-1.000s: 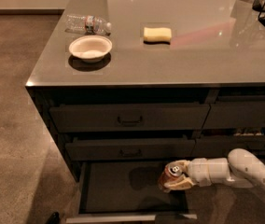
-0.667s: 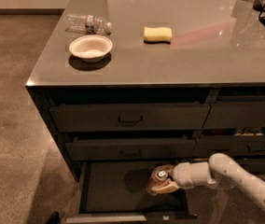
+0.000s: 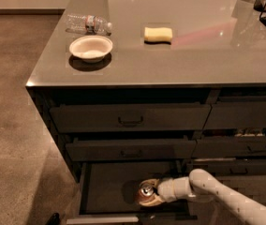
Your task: Place coke can into bottom drawer
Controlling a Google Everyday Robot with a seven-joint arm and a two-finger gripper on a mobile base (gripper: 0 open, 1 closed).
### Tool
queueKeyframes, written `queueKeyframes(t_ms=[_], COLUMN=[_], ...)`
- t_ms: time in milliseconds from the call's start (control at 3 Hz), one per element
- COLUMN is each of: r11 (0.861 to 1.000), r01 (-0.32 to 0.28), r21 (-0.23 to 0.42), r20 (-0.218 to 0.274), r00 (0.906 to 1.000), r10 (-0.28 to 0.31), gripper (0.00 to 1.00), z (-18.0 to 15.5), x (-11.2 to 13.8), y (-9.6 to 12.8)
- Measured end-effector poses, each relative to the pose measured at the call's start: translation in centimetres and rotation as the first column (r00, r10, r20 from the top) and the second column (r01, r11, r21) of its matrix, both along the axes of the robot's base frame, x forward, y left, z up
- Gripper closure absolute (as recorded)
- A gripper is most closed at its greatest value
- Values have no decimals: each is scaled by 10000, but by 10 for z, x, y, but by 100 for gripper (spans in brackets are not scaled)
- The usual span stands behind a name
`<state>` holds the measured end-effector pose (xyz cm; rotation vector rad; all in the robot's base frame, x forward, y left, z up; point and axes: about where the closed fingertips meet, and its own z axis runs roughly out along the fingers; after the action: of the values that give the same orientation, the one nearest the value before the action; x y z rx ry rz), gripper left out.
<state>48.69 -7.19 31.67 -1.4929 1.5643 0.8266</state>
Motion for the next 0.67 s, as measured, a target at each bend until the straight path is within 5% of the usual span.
queueKeyframes(t_ms=[667], r11=[10000], r01=[-72], r21=[41], r20=[62], r00=[10000], r10=[72], gripper=[100], z=[-19], x=[1], y=[11])
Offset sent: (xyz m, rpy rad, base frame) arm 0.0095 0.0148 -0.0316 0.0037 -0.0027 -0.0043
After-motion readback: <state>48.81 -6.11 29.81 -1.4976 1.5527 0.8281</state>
